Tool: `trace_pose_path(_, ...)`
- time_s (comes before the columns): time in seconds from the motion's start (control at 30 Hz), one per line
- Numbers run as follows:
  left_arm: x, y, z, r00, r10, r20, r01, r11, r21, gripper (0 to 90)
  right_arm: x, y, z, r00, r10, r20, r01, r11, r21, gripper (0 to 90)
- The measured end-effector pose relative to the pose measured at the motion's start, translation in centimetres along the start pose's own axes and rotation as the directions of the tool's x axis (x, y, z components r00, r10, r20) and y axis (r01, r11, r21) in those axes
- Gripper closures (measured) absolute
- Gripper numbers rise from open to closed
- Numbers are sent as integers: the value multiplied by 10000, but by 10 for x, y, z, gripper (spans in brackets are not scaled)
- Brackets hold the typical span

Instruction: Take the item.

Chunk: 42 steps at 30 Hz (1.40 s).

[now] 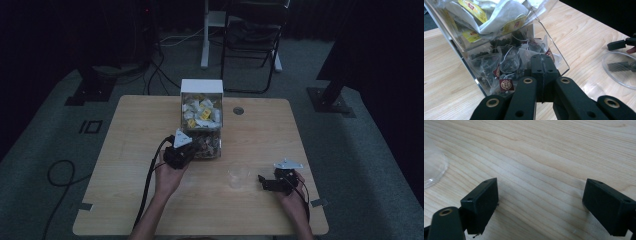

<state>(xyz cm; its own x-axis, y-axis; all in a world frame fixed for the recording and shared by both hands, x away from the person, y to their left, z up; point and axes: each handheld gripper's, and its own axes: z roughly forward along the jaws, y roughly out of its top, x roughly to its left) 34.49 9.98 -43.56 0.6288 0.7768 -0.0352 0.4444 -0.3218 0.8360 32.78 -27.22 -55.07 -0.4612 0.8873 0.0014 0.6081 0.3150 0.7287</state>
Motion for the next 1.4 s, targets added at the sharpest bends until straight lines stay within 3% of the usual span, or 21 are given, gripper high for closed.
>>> trace_pose_path(0.87, -12, 20, -12, 9984, 343, 440, -324, 9985, -444, 900, 0, 0, 0, 10000, 35, -18, -35, 10000, 34, 130)
trace_pose_path(1.4, -21, 27, -11, 9961, 474, 745, -430, 9973, -599, 900, 0, 0, 0, 10000, 51, -10, -51, 10000, 16, 130)
